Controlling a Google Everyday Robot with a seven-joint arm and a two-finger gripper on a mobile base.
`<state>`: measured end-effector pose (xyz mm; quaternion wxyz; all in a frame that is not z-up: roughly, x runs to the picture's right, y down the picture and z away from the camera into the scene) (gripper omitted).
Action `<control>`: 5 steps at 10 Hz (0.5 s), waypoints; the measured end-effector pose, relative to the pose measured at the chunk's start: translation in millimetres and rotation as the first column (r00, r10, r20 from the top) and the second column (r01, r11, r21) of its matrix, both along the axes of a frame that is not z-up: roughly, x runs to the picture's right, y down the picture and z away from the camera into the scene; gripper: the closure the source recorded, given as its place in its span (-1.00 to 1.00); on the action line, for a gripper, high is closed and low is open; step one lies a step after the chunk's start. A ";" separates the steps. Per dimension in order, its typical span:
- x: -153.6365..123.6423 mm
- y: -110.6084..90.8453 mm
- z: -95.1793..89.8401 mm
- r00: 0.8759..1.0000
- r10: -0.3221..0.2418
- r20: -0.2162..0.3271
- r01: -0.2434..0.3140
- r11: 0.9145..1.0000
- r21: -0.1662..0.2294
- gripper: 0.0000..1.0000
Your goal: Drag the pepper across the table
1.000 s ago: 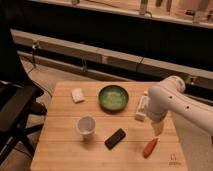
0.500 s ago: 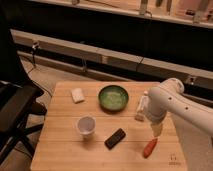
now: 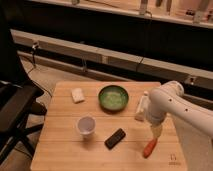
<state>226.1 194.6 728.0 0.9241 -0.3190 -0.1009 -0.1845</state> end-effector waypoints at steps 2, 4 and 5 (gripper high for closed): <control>8.5 10.3 -5.9 1.000 -0.009 -0.003 0.009 1.000 -0.012 -0.60; 18.0 40.7 1.1 1.000 -0.011 0.000 0.011 1.000 -0.029 -0.60; 22.2 54.7 4.3 1.000 -0.007 0.003 0.007 0.999 -0.039 -0.60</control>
